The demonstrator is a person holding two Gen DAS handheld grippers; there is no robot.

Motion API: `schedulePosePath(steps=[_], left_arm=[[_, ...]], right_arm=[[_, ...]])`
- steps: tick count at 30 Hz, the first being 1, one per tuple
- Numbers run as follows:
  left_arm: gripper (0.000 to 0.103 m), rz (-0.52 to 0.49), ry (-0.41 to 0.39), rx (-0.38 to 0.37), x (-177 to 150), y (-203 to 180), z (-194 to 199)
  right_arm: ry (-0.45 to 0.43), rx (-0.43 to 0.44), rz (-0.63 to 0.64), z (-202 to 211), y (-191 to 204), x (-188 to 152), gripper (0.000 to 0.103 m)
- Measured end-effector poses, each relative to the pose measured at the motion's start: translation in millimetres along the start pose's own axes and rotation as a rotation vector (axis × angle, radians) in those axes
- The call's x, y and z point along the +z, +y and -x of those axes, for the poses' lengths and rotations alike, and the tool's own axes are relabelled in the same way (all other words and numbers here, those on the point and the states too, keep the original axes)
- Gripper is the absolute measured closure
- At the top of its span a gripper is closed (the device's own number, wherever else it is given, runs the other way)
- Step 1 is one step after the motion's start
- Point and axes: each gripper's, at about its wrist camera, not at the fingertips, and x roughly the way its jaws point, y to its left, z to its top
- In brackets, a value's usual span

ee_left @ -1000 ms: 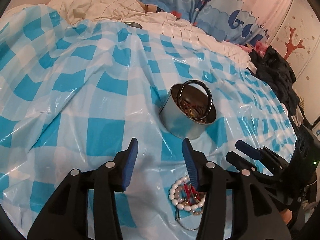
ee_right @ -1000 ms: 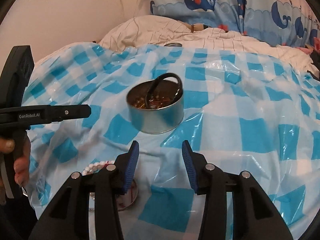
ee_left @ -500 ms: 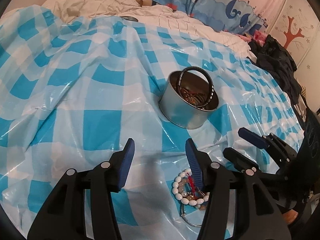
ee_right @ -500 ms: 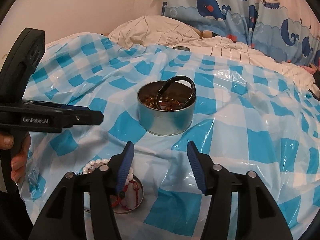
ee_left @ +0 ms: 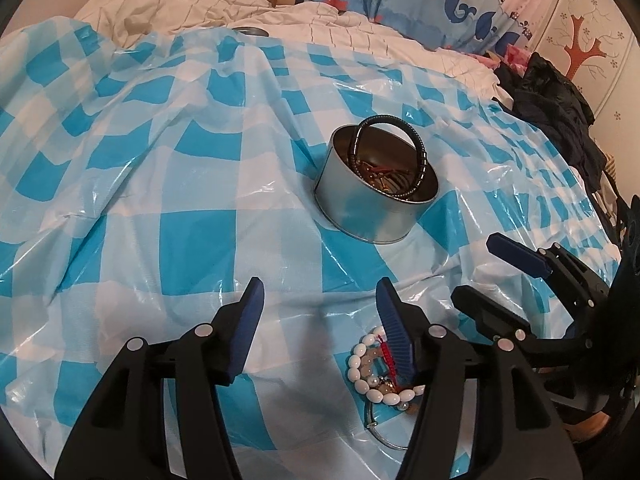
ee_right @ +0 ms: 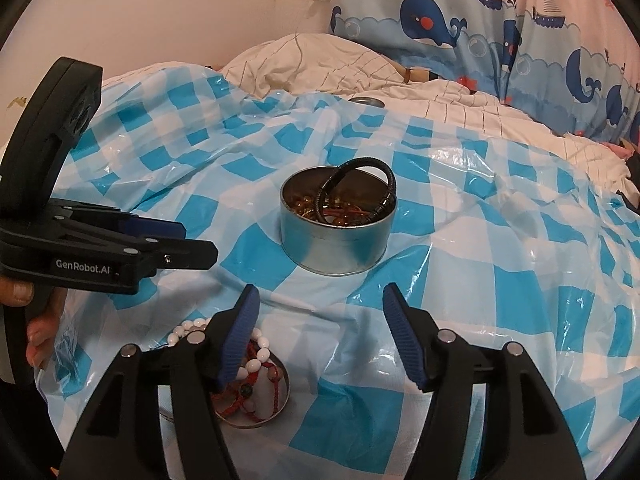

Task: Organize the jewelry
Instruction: 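Move both open grippers back over the pearl bracelet and silver bangle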

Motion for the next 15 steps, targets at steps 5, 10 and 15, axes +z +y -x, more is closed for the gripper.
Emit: schedulePosePath(steps=[5, 10, 15], left_arm=[[0.047, -0.007, -0.001, 0.002, 0.2, -2.0, -0.2], [0.046, -0.008, -0.005, 0.004, 1.6, -3.1, -0.2], [0.045, -0.015, 0.002, 0.005, 1.7, -4.2, -1.4]], right_arm=[[-0.009, -0.008, 0.007, 1.6, 0.0, 0.0, 0.041], [-0.027, -0.032, 0.033, 5.6, 2.8, 0.5, 0.040], [-0.029, -0.035, 0.048, 6.1, 4.1, 1.2, 0.038]])
